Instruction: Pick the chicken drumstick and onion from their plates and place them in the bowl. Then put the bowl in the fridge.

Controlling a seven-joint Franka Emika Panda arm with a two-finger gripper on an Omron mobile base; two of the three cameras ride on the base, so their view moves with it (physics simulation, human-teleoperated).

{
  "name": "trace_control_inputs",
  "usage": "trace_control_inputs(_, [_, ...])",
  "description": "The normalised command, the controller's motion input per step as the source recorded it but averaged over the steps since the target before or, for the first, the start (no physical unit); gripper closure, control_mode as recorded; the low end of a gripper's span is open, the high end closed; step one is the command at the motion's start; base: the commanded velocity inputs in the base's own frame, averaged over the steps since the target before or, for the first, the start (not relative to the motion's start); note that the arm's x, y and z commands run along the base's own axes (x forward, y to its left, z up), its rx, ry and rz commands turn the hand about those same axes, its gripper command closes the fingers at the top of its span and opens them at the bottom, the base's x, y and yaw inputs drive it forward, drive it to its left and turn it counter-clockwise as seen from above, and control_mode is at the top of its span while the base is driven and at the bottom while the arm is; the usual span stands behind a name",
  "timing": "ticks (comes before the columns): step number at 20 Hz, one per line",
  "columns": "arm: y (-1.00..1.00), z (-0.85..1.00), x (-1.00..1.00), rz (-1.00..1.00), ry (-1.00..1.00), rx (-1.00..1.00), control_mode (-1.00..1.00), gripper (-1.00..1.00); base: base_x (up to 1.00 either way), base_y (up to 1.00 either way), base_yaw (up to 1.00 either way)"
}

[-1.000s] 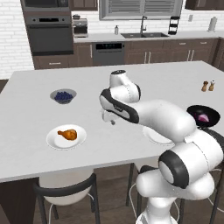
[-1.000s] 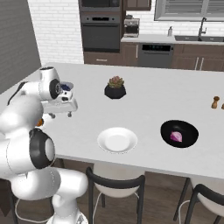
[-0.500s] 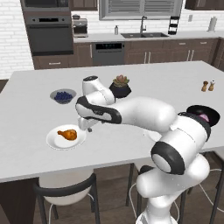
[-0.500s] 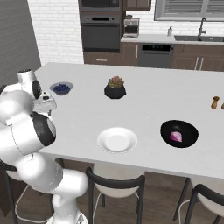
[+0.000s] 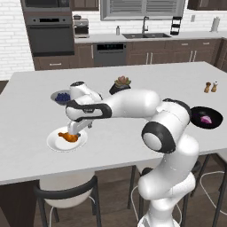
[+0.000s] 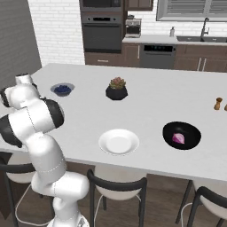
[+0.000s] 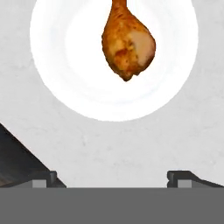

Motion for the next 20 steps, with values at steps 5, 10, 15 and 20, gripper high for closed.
trace_control_inputs(5, [0.35,-0.51,0.64,0.11,0.0,0.0,-1.0,-1.0,0.0,0.0,0.0])
trace_control_inputs(10, [0.19,-0.28,0.48,0.06,0.01,0.0,-1.0,-1.0,0.0,0.0,0.0])
trace_control_inputs(15, [0.17,-0.15,0.16,0.0,0.09,0.0,-1.0,-1.0,0.0,0.0,0.0])
trace_control_inputs(20, [0.07,-0.33,0.02,0.0,0.09,0.0,-1.0,-1.0,0.0,0.0,0.0])
